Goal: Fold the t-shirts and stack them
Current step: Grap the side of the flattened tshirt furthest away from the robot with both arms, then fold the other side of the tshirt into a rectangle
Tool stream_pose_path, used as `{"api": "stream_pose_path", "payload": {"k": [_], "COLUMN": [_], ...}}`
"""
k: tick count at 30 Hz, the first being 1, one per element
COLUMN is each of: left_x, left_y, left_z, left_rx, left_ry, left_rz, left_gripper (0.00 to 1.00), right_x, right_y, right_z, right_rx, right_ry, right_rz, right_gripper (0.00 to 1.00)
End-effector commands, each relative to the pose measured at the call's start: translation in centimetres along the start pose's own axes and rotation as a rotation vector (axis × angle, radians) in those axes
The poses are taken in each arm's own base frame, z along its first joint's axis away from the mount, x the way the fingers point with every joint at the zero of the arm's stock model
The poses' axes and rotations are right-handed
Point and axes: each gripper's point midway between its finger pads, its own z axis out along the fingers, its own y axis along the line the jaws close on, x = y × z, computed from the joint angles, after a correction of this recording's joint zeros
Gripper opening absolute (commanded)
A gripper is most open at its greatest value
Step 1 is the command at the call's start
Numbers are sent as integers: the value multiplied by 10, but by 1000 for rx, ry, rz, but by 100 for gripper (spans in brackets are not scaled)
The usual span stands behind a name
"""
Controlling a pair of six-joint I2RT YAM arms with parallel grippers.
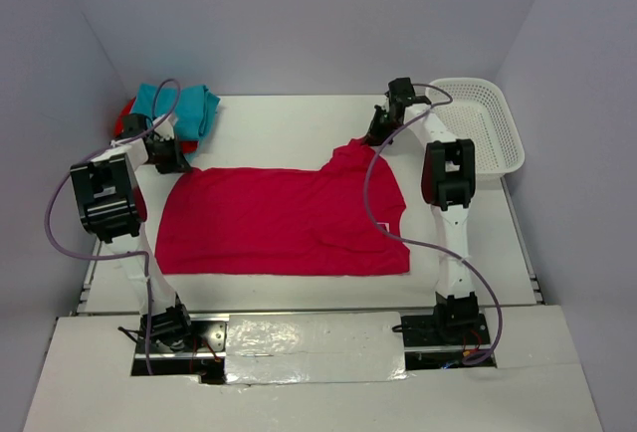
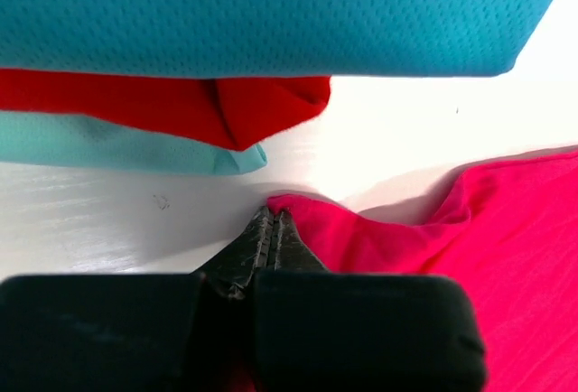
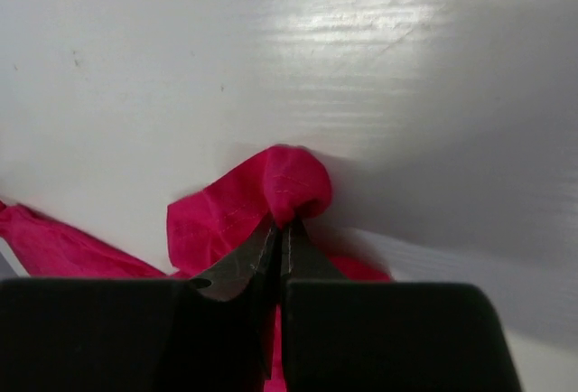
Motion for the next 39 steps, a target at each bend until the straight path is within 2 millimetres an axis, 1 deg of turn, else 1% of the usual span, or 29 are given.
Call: {"api": "stream_pose_path", "payload": {"k": [1,2,3,4,5,6,7,8,9,11,12,13,14,15,17,18,19,20,23,26,28,30,31,32,33,34,36,38,39], "left_x": [2,-14,-17,-23,-29,-26,-23,-17,-7,10,20,24,36,42,59,63,68,74,85,88,86,78,66,61,56,42,33,34,40], "left_y": [4,-2,0,-6,-14,-17,-20,-28,-29,-32,-32,-34,-33,-32,-33,-28,-27,-23,-14,-3,1,2,3,4,7,9,13,16,16], "left_z": [-16,-34,-44,-53,-71,-79,-87,-97,-102,-113,-117,-124,-125,-127,-134,-136,-139,-139,-143,-143,-142,-141,-142,-144,-143,-148,-149,-150,-150], "left_rx": [-39,-41,-44,-28,-26,-19,-14,-7,0,4,8,5,9,8,2,-14,-24,-29,-54,-88,-102,-109,-116,-122,-125,-137,-147,-149,-149], "left_ry": [17,-33,-52,-76,-107,-103,-103,-106,-76,-48,-22,-20,6,22,57,71,84,102,146,159,164,151,134,128,124,100,96,103,110], "left_rz": [51,94,134,165,208,261,286,317,356,402,399,416,416,449,465,498,510,527,537,532,536,534,536,528,517,520,518,532,534], "left_gripper": [0,0,0,0,0,0,0,0,0,0,0,0,0,0,0,0,0,0,0,0,0,0,0,0,0,0,0,0,0], "right_x": [-6,-3,6,11,16,33,41,49,71,89,109,117,127,141,155,164,168,178,196,211,213,210,209,199,195,189,186,188,191], "right_y": [40,43,45,47,47,43,41,39,30,22,14,9,6,0,-7,-13,-17,-23,-33,-42,-43,-43,-42,-40,-40,-38,-40,-43,-44], "right_z": [-59,-67,-83,-91,-98,-111,-117,-123,-132,-139,-145,-147,-150,-156,-162,-167,-170,-173,-178,-177,-176,-178,-181,-185,-188,-194,-201,-201,-201], "right_rx": [-84,-92,-102,-110,-115,-108,-104,-100,-88,-77,-66,-61,-58,-51,-40,-21,-8,6,26,36,31,37,44,55,64,72,82,83,83], "right_ry": [-48,-52,-63,-73,-81,-71,-70,-75,-56,-49,-28,-20,-11,2,11,8,4,12,28,44,45,41,46,20,9,-9,-16,-8,-1], "right_rz": [-88,-96,-105,-118,-130,-131,-137,-148,-142,-145,-140,-136,-134,-128,-127,-133,-130,-127,-115,-96,-87,-87,-91,-99,-103,-114,-112,-113,-112], "right_gripper": [0,0,0,0,0,0,0,0,0,0,0,0,0,0,0,0,0,0,0,0,0,0,0,0,0,0,0,0,0]}}
